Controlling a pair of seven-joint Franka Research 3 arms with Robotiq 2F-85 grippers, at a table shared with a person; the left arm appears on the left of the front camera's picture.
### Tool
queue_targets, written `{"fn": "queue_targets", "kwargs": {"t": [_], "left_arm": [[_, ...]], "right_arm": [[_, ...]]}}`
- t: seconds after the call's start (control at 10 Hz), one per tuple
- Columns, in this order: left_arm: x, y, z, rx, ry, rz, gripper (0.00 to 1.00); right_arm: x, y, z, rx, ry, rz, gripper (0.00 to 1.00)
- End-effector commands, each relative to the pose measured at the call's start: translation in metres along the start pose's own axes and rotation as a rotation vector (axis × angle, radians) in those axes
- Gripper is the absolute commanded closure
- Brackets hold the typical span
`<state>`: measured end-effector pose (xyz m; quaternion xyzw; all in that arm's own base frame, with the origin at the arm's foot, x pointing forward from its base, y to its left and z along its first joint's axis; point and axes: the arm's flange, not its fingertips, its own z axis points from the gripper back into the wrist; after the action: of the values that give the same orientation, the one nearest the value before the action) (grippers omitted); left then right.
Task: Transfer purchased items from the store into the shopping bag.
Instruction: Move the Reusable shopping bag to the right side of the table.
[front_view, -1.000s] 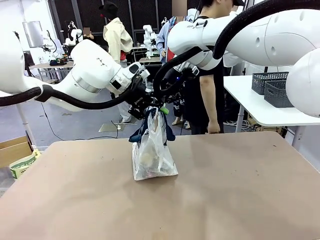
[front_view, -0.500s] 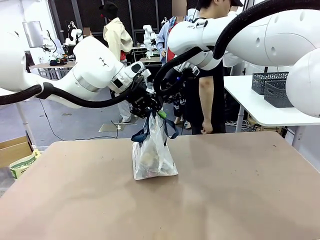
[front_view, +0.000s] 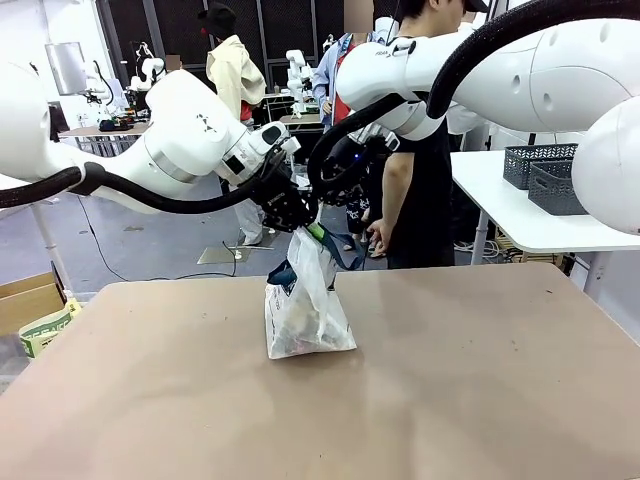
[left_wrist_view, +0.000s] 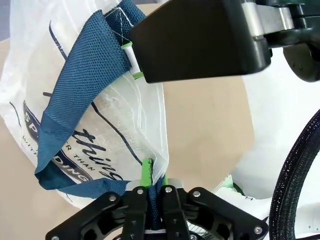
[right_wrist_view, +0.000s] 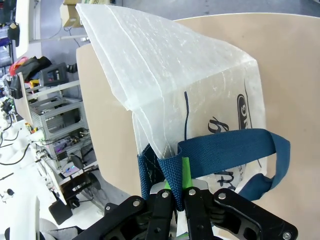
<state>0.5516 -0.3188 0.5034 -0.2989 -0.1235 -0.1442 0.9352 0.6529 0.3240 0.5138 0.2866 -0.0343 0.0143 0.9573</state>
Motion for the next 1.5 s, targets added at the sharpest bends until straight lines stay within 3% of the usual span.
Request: {"fn": "queue_targets", "kwargs": {"t": [0.0,0.1,0.5,1.0,1.1,1.4], "left_arm": [[0.0,-0.001,0.006,0.027,-0.017,0.02,1.0],[0.0,-0.001,0.006,0.027,-0.012,0.021,1.0],[0.0,0.0,0.001,0.004,-0.002,0.005,1.0],[0.0,0.0,0.001,0.004,-0.002,0.005,1.0],[0.0,0.0,0.001,0.004,-0.002,0.005,1.0],[0.0,0.0,0.001,0.004,-0.002,0.005,1.0]], "right_arm": [[-0.004,-0.004,-0.001,0.049,-0.004,0.017,1.0],[0.0,0.0,0.0,0.0,0.0,0.0,1.0],[0.0,0.0,0.0,0.002,-0.002,0.003,1.0],[0.001,-0.009,0.023,0.093,-0.031,-0.02,0.08],[-0.003,-0.013,0.033,0.084,-0.054,-0.018,0.0],[-0.024,-0.036,0.069,0.083,-0.107,0.08,0.0]]}}
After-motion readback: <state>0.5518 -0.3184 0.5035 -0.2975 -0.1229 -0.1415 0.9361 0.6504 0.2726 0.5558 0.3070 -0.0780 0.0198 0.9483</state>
